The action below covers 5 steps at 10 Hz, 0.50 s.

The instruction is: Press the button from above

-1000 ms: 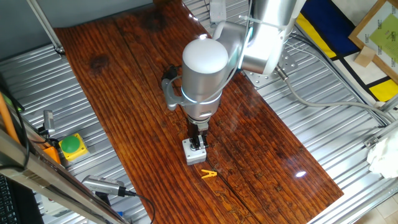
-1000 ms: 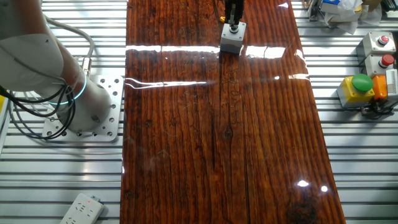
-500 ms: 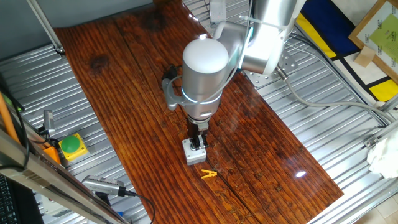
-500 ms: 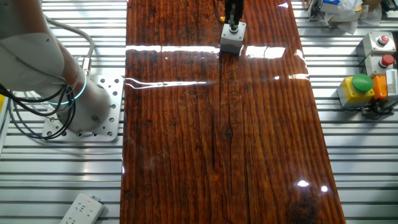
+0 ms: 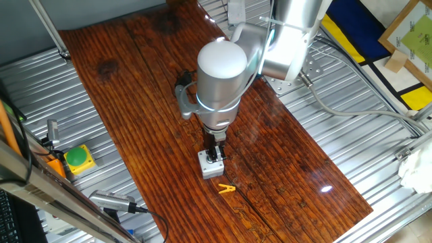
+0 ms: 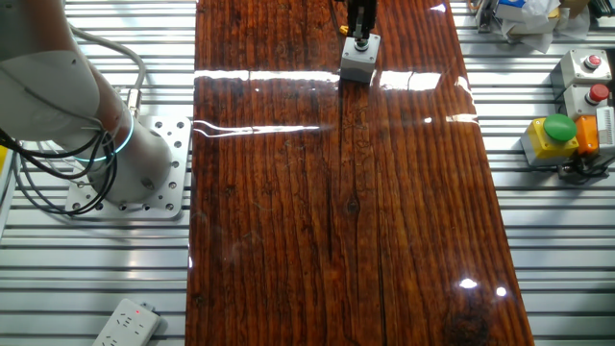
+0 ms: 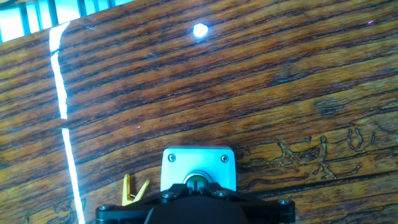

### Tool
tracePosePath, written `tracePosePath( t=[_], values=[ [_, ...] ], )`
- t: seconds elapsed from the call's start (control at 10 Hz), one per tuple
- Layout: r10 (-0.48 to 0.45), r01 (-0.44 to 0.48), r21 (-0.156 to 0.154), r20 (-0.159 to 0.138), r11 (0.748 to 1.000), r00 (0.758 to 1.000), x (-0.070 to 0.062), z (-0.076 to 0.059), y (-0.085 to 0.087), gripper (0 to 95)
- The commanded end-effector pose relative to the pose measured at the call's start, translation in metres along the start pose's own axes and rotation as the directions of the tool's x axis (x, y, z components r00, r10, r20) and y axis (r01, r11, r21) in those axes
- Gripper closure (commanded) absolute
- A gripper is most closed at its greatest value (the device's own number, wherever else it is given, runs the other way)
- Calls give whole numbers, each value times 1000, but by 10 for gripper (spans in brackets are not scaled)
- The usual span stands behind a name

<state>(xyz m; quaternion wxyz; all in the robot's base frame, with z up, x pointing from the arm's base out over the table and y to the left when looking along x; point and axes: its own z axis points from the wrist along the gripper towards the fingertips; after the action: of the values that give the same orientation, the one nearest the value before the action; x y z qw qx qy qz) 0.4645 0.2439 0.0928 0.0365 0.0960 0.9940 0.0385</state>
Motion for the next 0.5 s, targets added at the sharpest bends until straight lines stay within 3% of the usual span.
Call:
tracePosePath(
  t=[0.1,0.5],
  values=[
    [-2,2,7,4,1000,1000,0,0,-1,950],
    [-5,4,19,7,1000,1000,0,0,-1,950]
  ],
)
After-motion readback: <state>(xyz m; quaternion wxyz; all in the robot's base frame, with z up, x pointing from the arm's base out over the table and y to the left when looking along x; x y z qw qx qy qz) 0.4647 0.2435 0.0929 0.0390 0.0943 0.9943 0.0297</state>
